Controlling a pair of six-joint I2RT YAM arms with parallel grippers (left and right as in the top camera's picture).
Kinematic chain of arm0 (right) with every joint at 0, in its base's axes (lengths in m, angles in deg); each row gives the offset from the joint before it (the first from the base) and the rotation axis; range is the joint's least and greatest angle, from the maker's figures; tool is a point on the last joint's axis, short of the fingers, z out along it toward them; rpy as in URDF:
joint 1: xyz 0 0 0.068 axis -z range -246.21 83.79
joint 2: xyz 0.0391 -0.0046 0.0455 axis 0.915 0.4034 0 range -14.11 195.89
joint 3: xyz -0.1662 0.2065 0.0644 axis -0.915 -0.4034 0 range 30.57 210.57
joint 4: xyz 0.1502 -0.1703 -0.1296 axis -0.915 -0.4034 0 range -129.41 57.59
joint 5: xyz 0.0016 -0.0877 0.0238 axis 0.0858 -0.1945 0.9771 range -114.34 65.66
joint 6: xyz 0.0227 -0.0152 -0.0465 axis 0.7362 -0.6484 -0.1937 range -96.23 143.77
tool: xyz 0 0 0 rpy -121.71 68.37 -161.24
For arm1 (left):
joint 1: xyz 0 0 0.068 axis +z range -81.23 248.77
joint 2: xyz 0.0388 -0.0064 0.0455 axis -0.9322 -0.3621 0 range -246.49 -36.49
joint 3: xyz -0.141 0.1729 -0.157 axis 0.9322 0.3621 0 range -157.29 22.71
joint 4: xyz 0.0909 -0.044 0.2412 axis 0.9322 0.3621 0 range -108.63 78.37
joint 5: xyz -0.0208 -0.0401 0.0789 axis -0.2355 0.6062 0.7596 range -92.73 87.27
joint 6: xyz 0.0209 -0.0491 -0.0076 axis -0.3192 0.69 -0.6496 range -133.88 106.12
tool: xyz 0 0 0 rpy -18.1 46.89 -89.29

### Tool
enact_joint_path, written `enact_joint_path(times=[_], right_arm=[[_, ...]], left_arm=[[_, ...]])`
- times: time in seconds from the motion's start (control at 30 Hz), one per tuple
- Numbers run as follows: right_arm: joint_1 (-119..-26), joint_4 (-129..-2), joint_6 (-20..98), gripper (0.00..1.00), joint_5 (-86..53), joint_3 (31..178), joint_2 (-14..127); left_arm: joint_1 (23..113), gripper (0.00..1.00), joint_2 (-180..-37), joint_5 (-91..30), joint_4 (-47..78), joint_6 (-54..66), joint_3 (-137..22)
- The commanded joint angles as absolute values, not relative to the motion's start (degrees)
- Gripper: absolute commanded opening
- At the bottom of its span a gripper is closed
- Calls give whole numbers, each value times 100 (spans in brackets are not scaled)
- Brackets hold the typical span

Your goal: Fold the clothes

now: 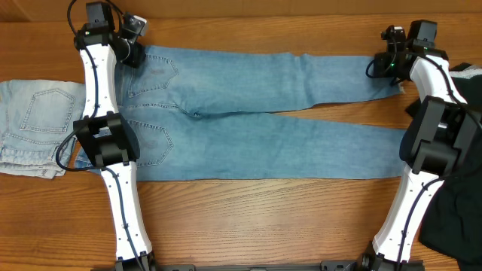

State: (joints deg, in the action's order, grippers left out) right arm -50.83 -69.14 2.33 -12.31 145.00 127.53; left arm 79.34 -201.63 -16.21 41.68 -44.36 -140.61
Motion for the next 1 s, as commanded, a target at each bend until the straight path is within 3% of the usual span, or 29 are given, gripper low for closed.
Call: enact_joint_path(times=[0.0,0.13,0.5,0.57,0.7,0.77,0.97], right_arm=[[-5169,-7047,255,4,-1117,14546,12391],[-5169,-7180,253,4,-1117,14546,12047],[-5149,-8358,244,4,-1110,14546,11223],[-5140,-8616,120,4,-1005,14546,11022],[-5140,-9150,-31,4,-789,14546,10819],[-5140,-9464,-40,4,-767,14546,10701],[-5140,-10177,-48,4,-566,14546,10310]], left_arm=[[7871,4,-20233,-1630,4172,-4296,-14256],[7868,8,-20007,-1627,4343,-4274,-14387],[7871,4,-18958,-1571,5604,-4193,-14885],[7888,11,-18871,-1564,5827,-4193,-14885],[7888,13,-18860,-1564,6284,-4182,-14885],[7893,4,-18825,-1540,6441,-3915,-14885],[7903,4,-18641,-1509,7062,-3891,-14885]])
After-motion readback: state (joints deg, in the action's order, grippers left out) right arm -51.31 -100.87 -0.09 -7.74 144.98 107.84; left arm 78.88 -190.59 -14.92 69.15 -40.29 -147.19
